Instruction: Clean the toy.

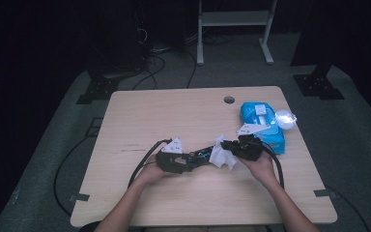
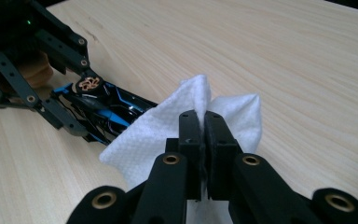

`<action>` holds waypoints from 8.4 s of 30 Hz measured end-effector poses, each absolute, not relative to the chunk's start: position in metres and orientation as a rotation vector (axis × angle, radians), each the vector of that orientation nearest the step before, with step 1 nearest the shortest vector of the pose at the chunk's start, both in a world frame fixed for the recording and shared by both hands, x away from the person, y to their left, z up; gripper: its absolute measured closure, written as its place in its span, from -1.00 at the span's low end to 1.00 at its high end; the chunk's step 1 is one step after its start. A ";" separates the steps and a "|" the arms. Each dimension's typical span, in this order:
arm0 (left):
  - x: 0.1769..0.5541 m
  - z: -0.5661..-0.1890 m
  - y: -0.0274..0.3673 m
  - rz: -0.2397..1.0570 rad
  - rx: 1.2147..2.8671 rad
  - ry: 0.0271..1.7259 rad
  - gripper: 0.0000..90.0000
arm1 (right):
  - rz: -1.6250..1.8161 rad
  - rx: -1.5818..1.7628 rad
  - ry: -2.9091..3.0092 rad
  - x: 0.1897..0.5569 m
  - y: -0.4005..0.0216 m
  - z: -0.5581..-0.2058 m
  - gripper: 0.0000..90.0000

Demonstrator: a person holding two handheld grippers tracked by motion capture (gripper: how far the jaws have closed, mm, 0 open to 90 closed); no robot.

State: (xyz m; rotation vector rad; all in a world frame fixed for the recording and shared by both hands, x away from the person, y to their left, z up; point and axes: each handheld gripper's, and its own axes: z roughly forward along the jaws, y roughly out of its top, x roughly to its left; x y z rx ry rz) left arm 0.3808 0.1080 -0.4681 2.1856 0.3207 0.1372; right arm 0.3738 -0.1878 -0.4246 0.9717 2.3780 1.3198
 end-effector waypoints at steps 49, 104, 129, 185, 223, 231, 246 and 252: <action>0.382 -0.469 0.104 0.127 2.190 0.327 0.29 | 1.311 0.976 2.414 0.388 -0.174 -0.425 0.91; 0.385 -0.473 0.098 0.030 2.205 0.460 -0.30 | 1.358 0.903 2.453 0.355 -0.192 -0.432 0.91; 0.373 -0.472 0.096 0.053 2.259 0.354 -0.62 | 1.287 0.877 2.506 0.342 -0.186 -0.441 0.91; 0.380 -0.476 0.102 0.221 2.263 0.365 -0.46 | 1.373 0.826 2.571 0.366 -0.110 -0.454 0.88; 0.380 -0.473 0.105 0.232 2.252 0.348 -0.46 | 1.369 0.771 2.579 0.366 -0.099 -0.451 0.85; 0.380 -0.472 0.105 0.235 2.238 0.347 -0.46 | 1.335 0.840 2.571 0.365 -0.111 -0.448 0.87; 0.378 -0.471 0.103 0.249 2.251 0.343 -0.45 | 1.284 0.770 2.554 0.369 -0.074 -0.442 0.87; 0.380 -0.471 0.106 0.248 2.238 0.359 -0.45 | 1.244 0.908 2.486 0.387 -0.094 -0.443 0.87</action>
